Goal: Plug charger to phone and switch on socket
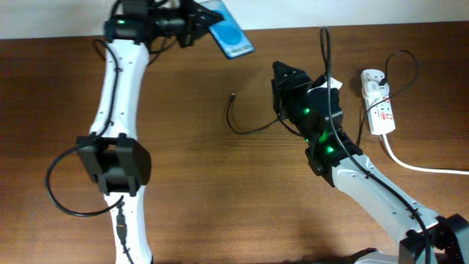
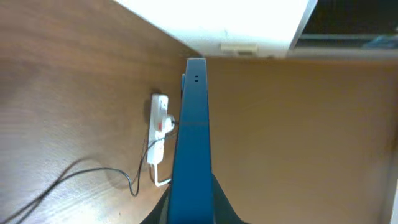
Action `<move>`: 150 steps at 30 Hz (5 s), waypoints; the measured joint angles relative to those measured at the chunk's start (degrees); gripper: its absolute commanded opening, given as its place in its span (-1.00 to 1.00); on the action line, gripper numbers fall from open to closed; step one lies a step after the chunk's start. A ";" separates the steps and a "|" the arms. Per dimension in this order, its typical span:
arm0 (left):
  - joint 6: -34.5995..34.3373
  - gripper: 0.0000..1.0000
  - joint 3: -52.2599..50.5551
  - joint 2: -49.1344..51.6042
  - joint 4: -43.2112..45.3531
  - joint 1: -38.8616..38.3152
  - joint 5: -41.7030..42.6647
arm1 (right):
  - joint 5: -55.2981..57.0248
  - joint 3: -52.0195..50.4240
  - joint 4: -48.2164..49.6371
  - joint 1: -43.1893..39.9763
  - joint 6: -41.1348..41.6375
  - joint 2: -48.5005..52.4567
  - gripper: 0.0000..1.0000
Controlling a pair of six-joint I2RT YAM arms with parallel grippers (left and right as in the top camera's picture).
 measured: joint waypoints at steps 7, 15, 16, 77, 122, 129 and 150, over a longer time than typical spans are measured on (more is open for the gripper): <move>4.55 -1.00 0.00 0.00 0.00 9.99 7.23 | -7.06 0.28 -15.52 0.00 -29.40 0.02 0.36; 10.05 -1.00 0.00 0.00 -0.07 14.75 16.63 | -13.29 18.86 -47.41 0.00 -47.98 1.46 0.29; 10.45 -1.00 0.00 0.00 0.00 14.99 16.92 | -13.49 26.27 -53.33 0.00 -50.86 3.23 0.25; 16.31 -1.00 0.00 0.00 -3.06 16.31 20.46 | -34.49 50.38 -72.11 -1.14 -76.87 27.93 -0.91; 23.47 -1.00 0.00 0.00 -3.06 -2.23 25.44 | -51.91 8.24 -18.53 -3.96 -45.53 -3.32 -0.92; 23.45 -1.00 0.00 0.00 -3.06 -2.23 25.44 | -49.46 8.24 -16.26 -3.96 -44.87 -3.32 -0.92; 22.38 -1.00 0.00 0.00 -3.06 -2.23 25.66 | -48.26 8.24 -16.24 -3.96 -44.89 -3.32 -0.92</move>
